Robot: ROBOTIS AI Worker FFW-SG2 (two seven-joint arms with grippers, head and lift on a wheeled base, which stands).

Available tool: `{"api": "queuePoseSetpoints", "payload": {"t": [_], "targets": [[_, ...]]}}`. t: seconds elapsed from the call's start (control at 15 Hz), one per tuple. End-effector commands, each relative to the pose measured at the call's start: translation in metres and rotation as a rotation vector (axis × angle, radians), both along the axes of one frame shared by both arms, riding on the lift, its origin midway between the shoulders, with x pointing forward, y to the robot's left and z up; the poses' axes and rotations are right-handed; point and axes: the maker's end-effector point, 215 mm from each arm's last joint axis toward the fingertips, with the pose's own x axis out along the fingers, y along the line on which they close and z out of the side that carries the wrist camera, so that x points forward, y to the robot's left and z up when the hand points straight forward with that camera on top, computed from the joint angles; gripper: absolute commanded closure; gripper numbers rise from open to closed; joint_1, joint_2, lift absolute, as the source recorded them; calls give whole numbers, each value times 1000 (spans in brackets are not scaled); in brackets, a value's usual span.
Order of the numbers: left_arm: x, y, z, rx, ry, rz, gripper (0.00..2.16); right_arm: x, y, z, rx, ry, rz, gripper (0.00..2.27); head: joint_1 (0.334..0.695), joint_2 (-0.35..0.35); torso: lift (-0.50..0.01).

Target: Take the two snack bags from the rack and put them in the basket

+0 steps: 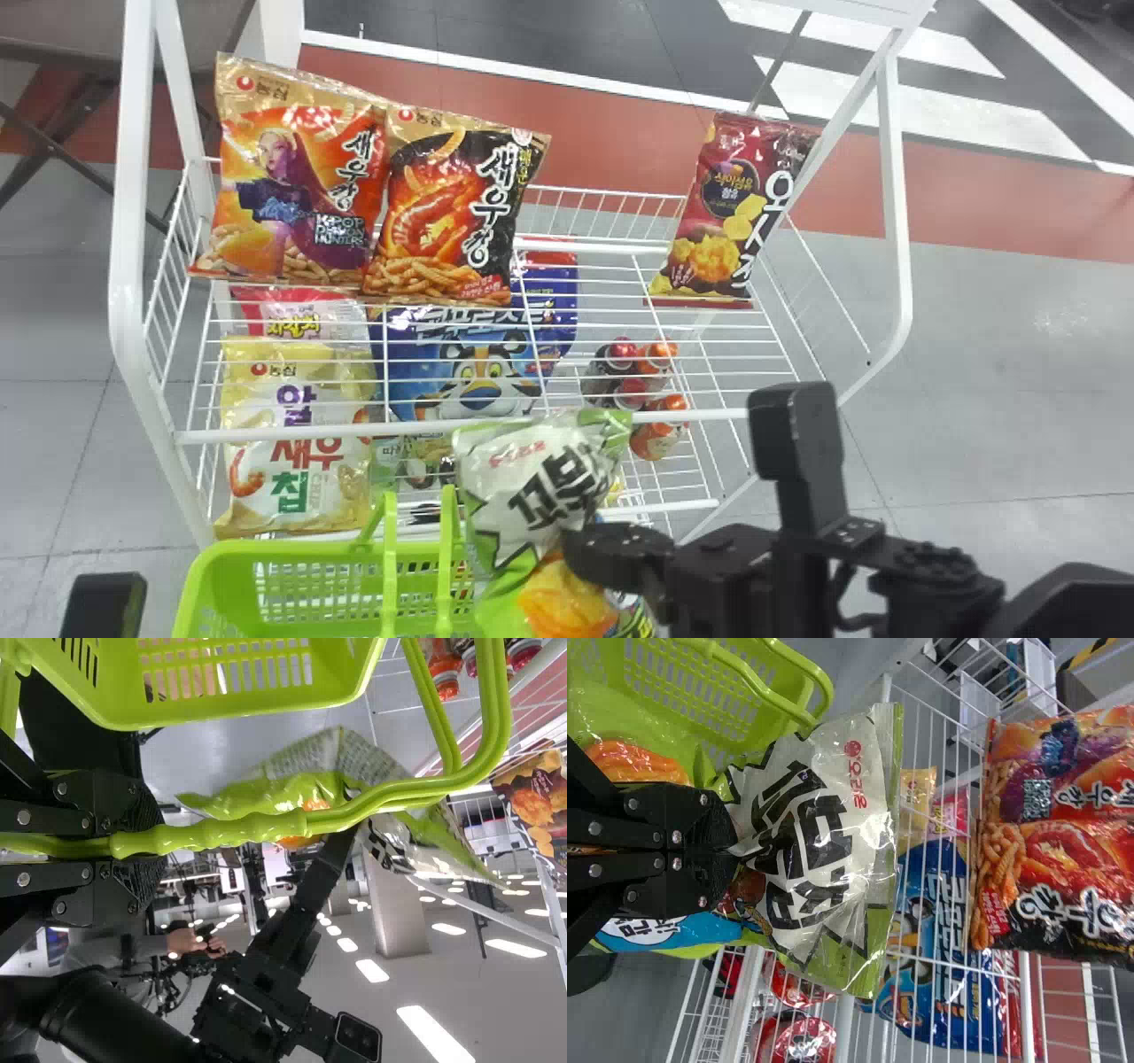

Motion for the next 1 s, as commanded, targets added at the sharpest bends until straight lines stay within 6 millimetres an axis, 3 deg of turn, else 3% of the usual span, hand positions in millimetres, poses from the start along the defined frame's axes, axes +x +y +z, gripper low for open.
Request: {"api": "queuePoseSetpoints", "payload": {"t": [0.0, 0.47, 0.8, 0.87, 0.93], "targets": [[1, 0, 1, 0, -3, 0, 1771, -17, 17, -24, -11, 70, 33, 2246, 695, -350, -11], [3, 0, 1, -2, -9, 2, 1771, -70, 51, -111, -8, 315, 98, 2246, 695, -350, -11], [1, -4, 3, 2, -15, -8, 1771, -72, 57, -145, -35, 386, 116, 2246, 695, -350, -11], [0, -4, 3, 4, -17, -9, 1771, -71, 60, -146, -36, 385, 123, 2094, 695, -350, -11], [0, -3, 3, 6, -19, -9, 1771, -71, 61, -145, -31, 385, 127, 1754, 695, -350, -11]]}}
